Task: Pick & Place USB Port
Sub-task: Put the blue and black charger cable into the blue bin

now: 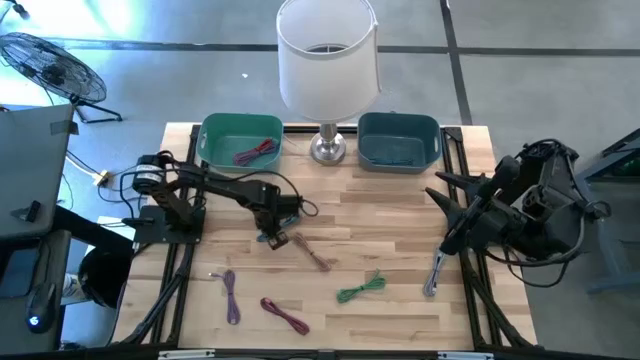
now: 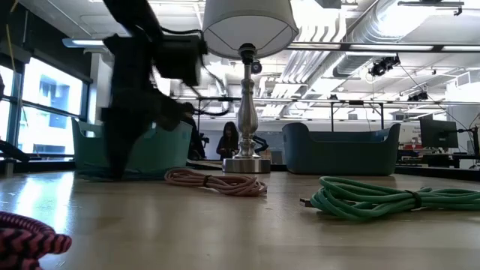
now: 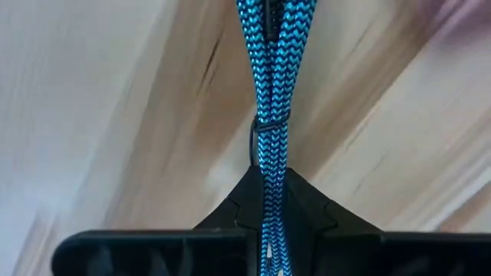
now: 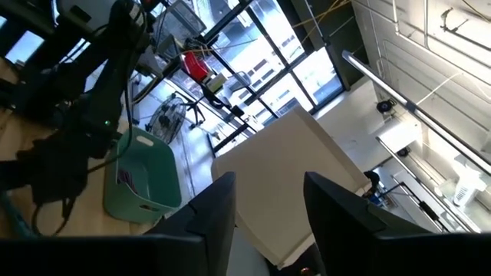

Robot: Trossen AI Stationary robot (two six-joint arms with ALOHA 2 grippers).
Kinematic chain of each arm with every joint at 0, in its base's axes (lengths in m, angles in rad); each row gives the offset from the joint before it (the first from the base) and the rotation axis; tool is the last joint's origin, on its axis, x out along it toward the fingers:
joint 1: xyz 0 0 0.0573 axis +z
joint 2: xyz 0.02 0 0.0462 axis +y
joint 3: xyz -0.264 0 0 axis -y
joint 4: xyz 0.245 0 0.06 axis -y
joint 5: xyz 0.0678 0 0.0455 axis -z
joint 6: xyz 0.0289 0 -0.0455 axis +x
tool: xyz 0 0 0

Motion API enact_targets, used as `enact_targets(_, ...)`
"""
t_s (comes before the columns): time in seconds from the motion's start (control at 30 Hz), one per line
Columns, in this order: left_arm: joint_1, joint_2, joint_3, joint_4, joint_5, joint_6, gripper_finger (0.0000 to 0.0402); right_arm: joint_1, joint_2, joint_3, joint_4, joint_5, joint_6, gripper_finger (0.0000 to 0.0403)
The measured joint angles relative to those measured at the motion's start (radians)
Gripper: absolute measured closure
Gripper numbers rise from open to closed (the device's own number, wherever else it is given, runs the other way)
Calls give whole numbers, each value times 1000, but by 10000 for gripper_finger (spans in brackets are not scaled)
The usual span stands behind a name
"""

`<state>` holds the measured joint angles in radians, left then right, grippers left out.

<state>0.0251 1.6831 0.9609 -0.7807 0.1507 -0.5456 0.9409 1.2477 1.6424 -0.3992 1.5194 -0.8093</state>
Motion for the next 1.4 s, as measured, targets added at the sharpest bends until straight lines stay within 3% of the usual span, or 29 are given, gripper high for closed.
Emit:
enact_targets(0.27, -100, -271, 4, 4, -91, -170, 382, 71, 0, 0, 0, 4, -2, 261)
enact_targets(0.4, -205, -422, 45, 33, -277, -265, 383, 101, 0, 0, 0, 17, 5, 261)
enact_targets(0.5, -306, -503, 99, 98, -492, -261, 383, 124, -9, 0, 0, 18, 9, 261)
enact_targets(0.63, -442, -556, 161, 280, -804, -67, 383, 143, -27, 0, 1, 17, 46, 260)
enact_targets(0.73, -495, -561, 186, 478, -904, 193, 383, 141, -41, 0, 1, -25, 86, 258)
enact_targets(0.97, -493, -561, 225, 778, -806, 632, 384, 52, -72, 0, 126, -174, 130, 214)
enact_targets(1.03, -471, -561, 238, 824, -738, 710, 384, 7, -74, 0, 175, -207, 133, 198)
enact_targets(1.2, -387, -549, 247, 863, -537, 753, 384, -123, -68, 0, 187, -418, 269, 173)
enact_targets(1.4, -267, -484, 247, 958, -268, 785, 384, -269, -37, 0, 103, -734, 478, 180)
